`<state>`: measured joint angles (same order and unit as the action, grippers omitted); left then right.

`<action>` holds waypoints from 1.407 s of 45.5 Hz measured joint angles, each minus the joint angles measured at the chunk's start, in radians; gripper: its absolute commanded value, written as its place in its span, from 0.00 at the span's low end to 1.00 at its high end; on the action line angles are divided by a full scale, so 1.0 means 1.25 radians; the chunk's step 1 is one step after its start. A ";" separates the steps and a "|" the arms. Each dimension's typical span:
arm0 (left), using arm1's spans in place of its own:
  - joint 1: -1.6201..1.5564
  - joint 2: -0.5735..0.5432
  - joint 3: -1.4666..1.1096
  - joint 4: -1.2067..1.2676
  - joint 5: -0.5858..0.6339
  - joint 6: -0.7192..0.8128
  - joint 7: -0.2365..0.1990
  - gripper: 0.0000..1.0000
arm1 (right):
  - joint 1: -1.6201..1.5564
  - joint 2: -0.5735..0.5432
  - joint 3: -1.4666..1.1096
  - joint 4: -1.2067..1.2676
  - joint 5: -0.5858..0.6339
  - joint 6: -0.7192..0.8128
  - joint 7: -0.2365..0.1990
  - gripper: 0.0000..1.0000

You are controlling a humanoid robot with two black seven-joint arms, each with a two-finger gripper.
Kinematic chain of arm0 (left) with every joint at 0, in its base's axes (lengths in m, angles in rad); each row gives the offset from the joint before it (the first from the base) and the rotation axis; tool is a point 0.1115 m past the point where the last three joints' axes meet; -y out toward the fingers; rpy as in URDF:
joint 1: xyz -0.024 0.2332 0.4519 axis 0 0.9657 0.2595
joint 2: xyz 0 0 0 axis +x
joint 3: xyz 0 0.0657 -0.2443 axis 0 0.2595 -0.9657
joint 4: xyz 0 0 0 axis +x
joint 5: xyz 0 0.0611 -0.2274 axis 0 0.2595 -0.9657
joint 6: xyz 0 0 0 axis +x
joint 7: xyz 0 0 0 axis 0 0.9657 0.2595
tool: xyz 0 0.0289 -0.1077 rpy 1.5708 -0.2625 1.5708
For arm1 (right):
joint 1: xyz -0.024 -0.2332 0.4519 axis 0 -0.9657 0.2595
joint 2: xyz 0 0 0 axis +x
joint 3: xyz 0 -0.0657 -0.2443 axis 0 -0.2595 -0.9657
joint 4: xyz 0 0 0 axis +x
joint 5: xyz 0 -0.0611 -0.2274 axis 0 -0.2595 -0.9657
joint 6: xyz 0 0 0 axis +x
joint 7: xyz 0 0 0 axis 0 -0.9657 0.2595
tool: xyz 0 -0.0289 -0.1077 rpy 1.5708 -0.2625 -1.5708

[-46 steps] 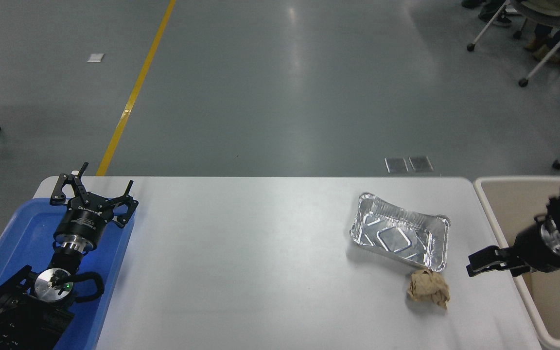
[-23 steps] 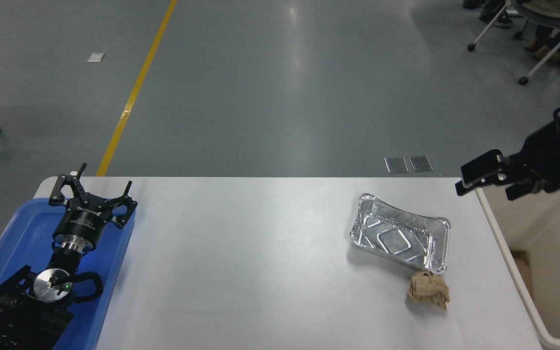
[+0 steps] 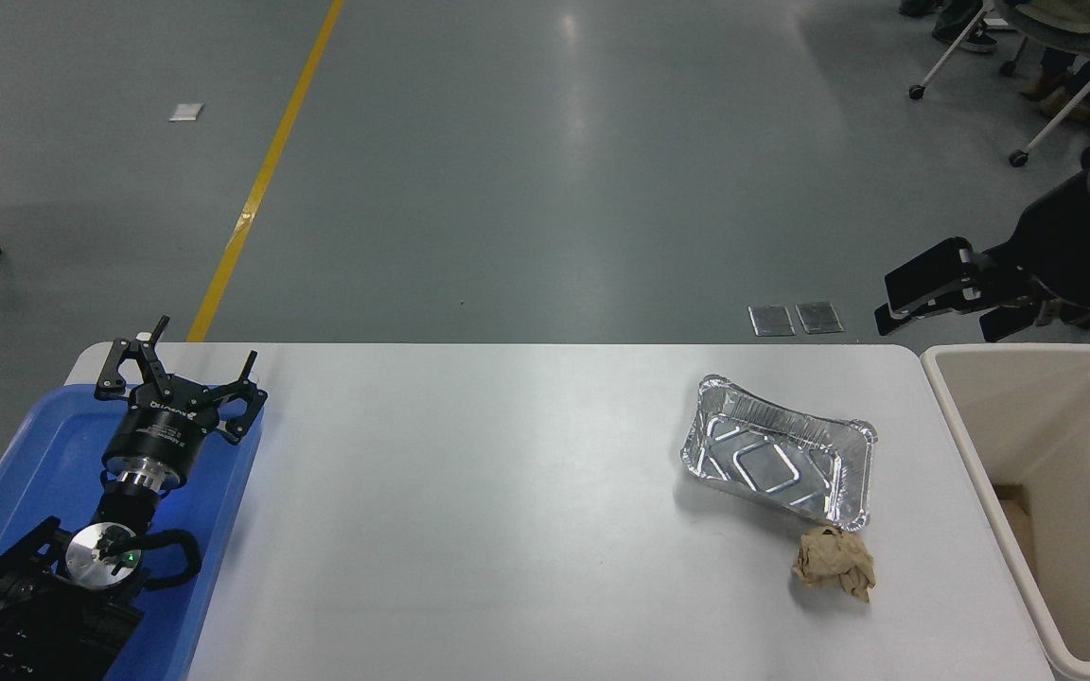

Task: Pick up foil plate and place in dustbin

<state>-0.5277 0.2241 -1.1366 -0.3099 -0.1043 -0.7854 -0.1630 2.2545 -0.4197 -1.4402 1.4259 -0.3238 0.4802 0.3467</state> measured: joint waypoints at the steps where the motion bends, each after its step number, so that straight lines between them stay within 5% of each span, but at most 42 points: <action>1: 0.000 0.000 0.000 0.000 0.000 0.000 0.000 0.99 | -0.022 0.001 0.003 -0.012 0.004 -0.018 -0.001 1.00; 21: -0.001 0.000 0.001 0.000 0.000 0.000 0.000 0.99 | -0.428 0.070 0.087 -0.263 0.045 -0.199 -0.016 1.00; 47: -0.002 0.000 0.002 0.000 0.000 0.000 0.000 0.99 | -0.799 0.137 0.224 -0.546 0.047 -0.278 -0.129 1.00; 64: -0.002 0.000 0.002 0.000 0.000 0.000 0.000 0.99 | -0.873 0.142 0.252 -0.586 0.046 -0.286 -0.161 0.96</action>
<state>-0.5307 0.2244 -1.1336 -0.3098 -0.1043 -0.7854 -0.1625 1.1637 -0.2421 -1.1249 0.6938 -0.2657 0.1232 0.1450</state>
